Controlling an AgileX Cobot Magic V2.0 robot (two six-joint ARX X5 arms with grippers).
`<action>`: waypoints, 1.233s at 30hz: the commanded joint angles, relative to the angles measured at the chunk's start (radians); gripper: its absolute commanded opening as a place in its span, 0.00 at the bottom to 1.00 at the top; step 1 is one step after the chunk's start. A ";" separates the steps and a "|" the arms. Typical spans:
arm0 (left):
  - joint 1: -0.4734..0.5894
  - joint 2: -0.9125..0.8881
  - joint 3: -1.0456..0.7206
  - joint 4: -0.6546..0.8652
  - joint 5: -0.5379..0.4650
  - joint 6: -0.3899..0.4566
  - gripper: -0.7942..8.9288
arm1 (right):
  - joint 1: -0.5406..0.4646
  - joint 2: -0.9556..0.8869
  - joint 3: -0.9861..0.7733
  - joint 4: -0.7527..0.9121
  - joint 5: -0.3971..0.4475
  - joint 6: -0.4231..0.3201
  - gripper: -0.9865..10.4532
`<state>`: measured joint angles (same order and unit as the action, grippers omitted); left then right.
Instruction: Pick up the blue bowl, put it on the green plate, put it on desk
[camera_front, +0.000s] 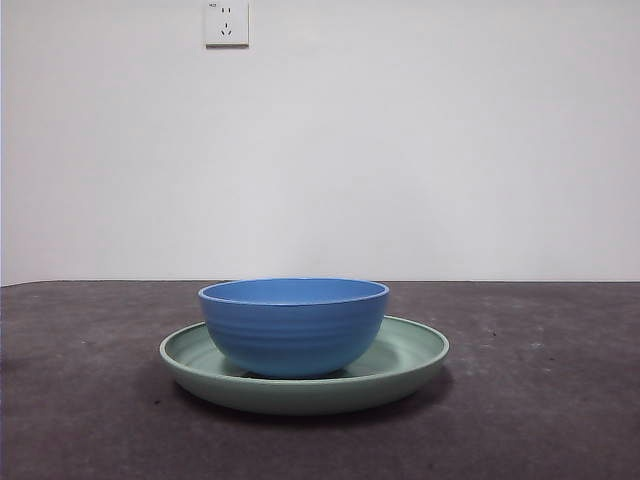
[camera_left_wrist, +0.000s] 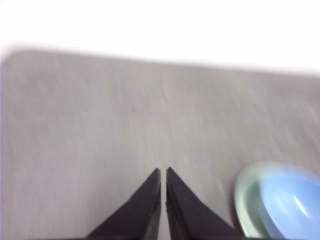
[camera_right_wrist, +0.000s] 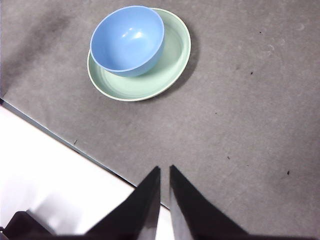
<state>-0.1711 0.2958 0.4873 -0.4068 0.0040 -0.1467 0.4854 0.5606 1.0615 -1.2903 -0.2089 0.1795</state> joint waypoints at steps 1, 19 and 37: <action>0.034 -0.029 -0.175 0.264 -0.002 0.015 0.10 | 0.008 0.004 0.016 0.011 0.000 -0.005 0.11; 0.148 -0.163 -0.476 0.390 -0.009 0.147 0.10 | 0.008 0.004 0.016 0.011 0.000 -0.005 0.11; 0.151 -0.251 -0.476 0.217 -0.009 0.154 0.10 | 0.008 0.004 0.016 0.011 0.000 -0.005 0.11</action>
<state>-0.0216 0.0517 0.0326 -0.1825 -0.0017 -0.0074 0.4854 0.5606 1.0615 -1.2903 -0.2089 0.1795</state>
